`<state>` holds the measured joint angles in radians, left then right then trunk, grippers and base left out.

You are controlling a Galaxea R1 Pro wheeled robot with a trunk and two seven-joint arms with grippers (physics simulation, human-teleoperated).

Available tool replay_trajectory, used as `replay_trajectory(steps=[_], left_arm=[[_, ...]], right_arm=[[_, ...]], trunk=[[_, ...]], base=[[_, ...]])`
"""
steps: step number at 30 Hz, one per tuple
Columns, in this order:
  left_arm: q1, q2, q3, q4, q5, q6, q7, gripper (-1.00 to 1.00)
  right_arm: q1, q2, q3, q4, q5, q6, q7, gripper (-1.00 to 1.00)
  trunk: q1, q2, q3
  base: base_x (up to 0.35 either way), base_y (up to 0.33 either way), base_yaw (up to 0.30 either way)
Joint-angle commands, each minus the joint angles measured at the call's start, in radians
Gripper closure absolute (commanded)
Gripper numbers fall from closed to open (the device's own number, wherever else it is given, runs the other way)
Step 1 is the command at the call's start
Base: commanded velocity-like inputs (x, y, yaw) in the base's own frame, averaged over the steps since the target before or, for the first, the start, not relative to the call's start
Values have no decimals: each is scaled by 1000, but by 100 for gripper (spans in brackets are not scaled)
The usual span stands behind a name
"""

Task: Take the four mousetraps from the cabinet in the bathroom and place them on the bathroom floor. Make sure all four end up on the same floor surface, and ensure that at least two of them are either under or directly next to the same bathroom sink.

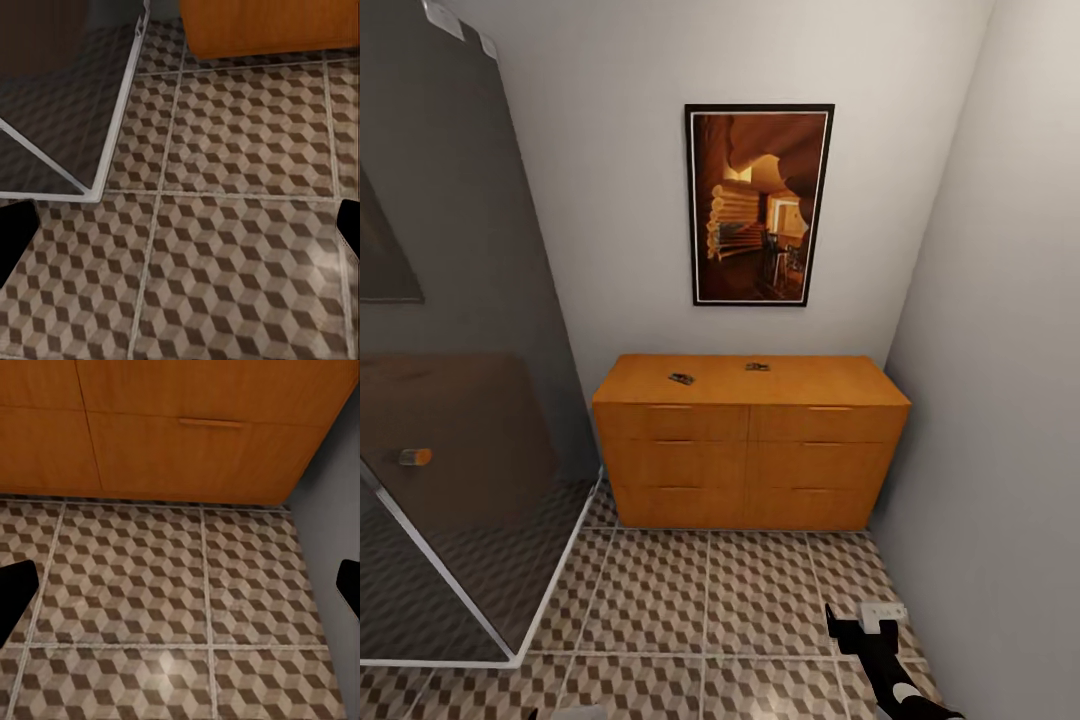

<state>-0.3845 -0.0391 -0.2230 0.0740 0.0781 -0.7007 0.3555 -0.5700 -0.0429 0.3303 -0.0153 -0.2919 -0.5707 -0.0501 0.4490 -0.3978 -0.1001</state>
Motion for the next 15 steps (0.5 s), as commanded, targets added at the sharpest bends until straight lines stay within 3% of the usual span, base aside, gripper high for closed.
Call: replay_trajectory(steps=[1,15], left_arm=[[-2,-1,-9,4,8,-6,2,-100],[-2,-1,-9,4,8,-6,2,-100]], right_arm=[[-1,0,8,0,-4,-1,-5,-100],[-1,-2,7,0,-4,-1,-5,-100]], trunk=[[1,-2,-1],[1,-2,2]], base=[[202,-142,0],[53,-34,0]])
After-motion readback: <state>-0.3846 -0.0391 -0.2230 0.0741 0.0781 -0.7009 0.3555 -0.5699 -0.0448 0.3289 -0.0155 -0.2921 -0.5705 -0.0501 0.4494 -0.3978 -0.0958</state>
